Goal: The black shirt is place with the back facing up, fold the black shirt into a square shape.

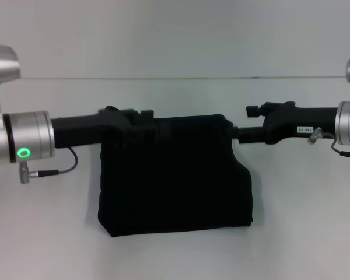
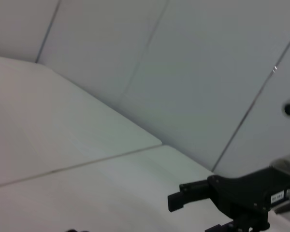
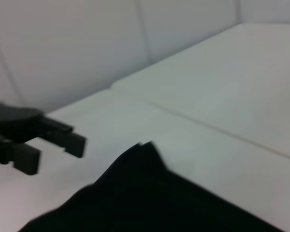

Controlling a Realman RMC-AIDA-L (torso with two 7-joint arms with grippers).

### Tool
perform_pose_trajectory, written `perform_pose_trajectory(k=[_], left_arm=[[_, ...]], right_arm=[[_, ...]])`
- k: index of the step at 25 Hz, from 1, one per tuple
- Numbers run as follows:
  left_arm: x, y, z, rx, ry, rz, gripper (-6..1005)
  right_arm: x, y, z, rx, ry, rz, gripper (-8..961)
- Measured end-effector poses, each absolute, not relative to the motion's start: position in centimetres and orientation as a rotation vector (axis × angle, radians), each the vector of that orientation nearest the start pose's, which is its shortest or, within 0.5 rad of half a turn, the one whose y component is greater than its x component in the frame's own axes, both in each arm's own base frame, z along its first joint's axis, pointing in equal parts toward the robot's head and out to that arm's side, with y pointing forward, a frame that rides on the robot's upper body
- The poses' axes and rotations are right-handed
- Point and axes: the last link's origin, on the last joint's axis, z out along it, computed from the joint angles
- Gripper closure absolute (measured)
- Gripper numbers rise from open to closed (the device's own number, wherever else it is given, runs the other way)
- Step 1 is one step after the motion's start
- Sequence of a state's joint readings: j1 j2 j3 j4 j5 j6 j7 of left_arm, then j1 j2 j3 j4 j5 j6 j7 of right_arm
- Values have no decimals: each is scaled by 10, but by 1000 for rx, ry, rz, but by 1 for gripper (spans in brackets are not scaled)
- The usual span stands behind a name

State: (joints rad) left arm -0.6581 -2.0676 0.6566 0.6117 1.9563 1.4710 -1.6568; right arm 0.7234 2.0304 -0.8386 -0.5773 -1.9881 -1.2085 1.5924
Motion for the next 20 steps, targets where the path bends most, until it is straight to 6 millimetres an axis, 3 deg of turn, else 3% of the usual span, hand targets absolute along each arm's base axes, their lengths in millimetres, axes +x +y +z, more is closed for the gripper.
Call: perform_pose_trajectory(k=[4,12,20], left_arm=[[-225,368,-7,-2677,-869,-783,347],[-221,366,-27,-2748,-757,-672,352],[-224,366,-31,-2765,-737,-597,353]], right_arm=[[222,404,-11,-2696,653,403,38],[218,405,-12,-2738,597,282,38],[217,407,-15,-2723,594,275,37]])
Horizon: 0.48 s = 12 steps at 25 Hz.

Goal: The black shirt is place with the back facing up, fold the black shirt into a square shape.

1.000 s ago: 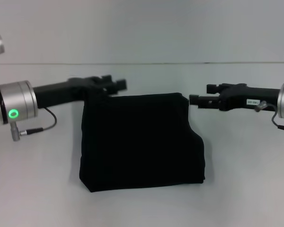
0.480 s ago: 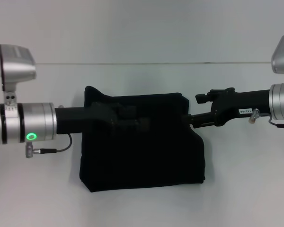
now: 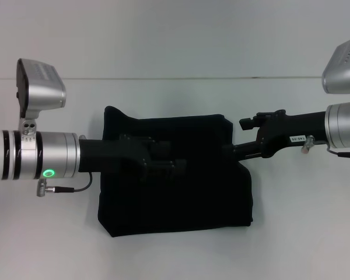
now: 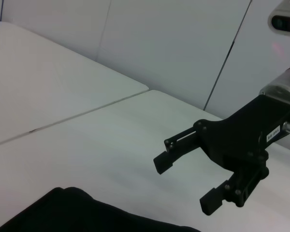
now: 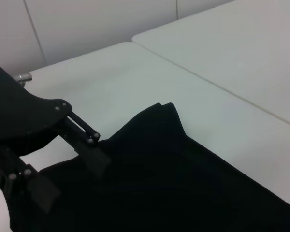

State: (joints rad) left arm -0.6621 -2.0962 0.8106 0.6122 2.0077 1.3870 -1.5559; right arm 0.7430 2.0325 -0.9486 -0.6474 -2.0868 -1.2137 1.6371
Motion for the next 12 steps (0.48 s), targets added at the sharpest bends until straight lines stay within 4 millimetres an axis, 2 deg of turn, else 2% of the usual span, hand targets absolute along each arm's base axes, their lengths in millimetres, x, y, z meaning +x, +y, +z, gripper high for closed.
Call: perform_pose_trajectory(k=[12], left_arm=[[-225,364,-31,-2773,-742,-598,351]], right_arm=[[215,404,-16,-2755,593,283,37]])
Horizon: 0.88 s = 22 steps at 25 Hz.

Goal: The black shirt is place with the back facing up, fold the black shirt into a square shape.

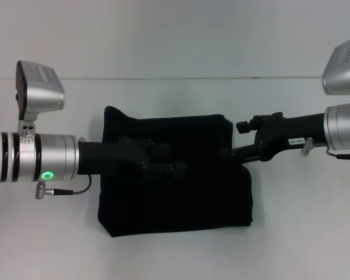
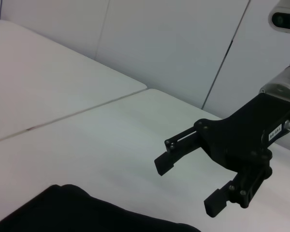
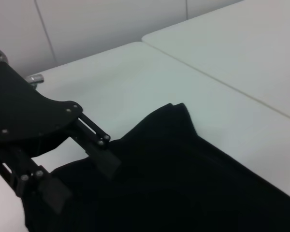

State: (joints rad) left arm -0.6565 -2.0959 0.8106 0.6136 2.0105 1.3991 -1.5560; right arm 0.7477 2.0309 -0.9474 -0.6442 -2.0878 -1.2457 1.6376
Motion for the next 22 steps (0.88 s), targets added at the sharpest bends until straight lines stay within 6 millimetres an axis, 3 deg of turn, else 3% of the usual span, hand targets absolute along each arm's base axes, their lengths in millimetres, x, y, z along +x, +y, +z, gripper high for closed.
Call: perform_pose_trajectory(k=[22], left_arm=[[-229,363,-32,-2769,-764,-583,351]], right_arm=[[213,402,-24,-2753,615,298,38]])
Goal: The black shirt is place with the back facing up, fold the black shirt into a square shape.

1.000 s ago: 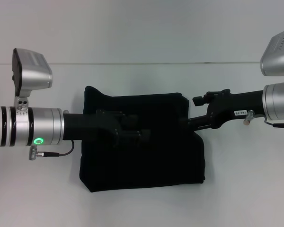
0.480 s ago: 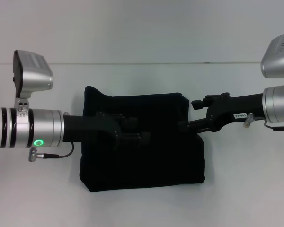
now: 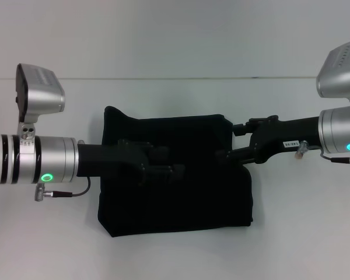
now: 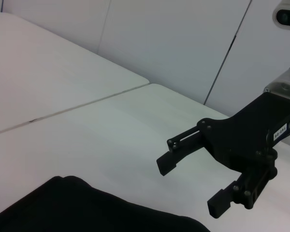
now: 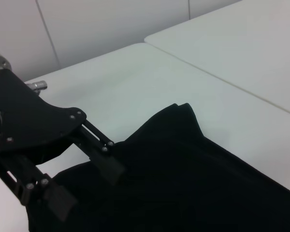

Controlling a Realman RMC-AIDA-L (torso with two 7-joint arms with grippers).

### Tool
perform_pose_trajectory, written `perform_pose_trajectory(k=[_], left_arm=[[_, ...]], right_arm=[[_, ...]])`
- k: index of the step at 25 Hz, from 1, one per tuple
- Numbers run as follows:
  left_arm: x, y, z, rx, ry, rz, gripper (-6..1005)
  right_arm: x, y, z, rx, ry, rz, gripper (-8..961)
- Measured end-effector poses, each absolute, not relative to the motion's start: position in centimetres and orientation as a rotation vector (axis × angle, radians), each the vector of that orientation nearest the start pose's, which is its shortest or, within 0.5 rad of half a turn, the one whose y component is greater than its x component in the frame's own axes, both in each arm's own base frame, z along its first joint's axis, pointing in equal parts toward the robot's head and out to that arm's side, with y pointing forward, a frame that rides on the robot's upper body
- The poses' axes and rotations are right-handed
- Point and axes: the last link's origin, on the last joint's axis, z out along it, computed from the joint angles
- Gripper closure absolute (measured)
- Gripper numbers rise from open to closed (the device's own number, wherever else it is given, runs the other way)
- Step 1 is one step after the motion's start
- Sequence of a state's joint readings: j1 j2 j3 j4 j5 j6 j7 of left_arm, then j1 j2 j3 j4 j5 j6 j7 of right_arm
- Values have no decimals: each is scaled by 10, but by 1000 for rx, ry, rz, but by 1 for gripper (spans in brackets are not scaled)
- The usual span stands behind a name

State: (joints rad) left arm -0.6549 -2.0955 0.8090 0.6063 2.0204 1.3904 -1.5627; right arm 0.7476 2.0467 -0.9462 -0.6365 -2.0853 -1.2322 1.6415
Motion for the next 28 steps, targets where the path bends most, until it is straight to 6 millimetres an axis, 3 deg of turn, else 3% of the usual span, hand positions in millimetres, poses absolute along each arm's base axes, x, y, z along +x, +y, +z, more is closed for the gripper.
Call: perform_pose_trajectory(k=[14,28], left_arm=[[-229,363,-32,-2762,-773,-588,348],[-232,371,-24,-2700,-870,-590,340]], right_arm=[[208,405,-25,-2754,599,296,37],[190,407,-35,-2764,638,349,37]])
